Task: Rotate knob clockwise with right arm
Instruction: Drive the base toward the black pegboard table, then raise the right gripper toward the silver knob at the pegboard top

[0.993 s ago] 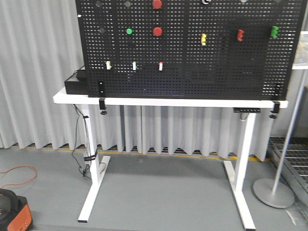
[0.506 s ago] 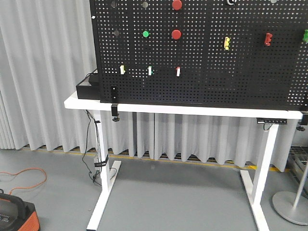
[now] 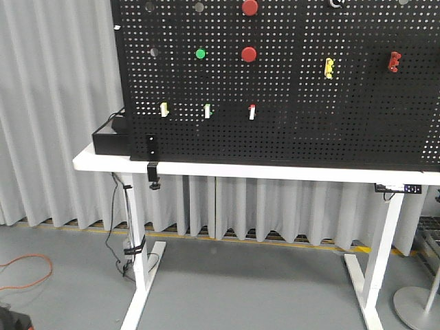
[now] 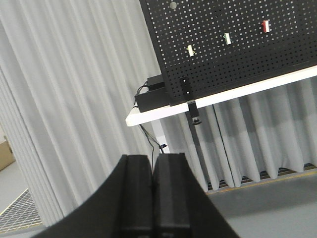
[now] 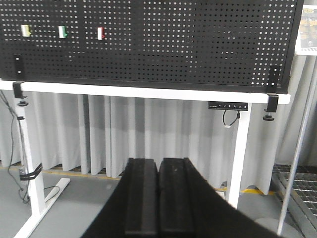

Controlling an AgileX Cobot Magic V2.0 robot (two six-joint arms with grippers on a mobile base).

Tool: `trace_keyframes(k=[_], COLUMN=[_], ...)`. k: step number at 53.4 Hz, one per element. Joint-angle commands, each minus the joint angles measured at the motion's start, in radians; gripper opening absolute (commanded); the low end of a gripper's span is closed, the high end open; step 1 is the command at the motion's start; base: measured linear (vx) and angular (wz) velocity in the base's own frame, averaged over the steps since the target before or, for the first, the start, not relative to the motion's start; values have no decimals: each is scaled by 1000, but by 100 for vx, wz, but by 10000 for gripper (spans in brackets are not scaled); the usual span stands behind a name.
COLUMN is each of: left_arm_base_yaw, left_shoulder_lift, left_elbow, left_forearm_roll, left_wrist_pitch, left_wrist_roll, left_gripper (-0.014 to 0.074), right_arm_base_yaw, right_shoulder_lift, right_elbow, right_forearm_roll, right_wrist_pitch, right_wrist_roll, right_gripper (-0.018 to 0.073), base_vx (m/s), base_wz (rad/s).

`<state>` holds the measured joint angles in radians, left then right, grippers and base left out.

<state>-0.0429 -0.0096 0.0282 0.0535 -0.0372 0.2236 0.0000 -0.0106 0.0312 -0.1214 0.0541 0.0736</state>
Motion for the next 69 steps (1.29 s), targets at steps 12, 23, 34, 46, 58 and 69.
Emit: trace_keyframes(k=[12,23,34,46,58,69], left_arm_base_yaw=[-8,-8,-8,-8,-8,-8], left_shoulder_lift=[20,20,20,20,20,20], left_elbow=[33,33,33,33,33,33], left_forearm_roll=[-5,-5,-5,-5,-5,-5], left_wrist_pitch=[-79,-79,-79,-79,-79,-79], left_wrist_roll=[-4,-4,-4,-4,-4,-4], left_gripper=[-6,-6,-6,-6,-6,-6], right_arm_base_yaw=[-2,-2,-2,-2,-2,-2], right_shoulder_lift=[-11,-11,-11,-11,-11,-11], right_elbow=[7,7,7,7,7,7], right_forearm_roll=[-3,-3,-3,-3,-3,-3], right_wrist_pitch=[-81,-81,-81,-81,-81,-80], right_wrist_roll=[-9,-9,-9,-9,-9,-9], right_gripper=[-8,-8,-8,-8,-8,-8], base_vx=[23,26,30,33,32,28], base_wz=[-9,-10,-7,0,1,-2])
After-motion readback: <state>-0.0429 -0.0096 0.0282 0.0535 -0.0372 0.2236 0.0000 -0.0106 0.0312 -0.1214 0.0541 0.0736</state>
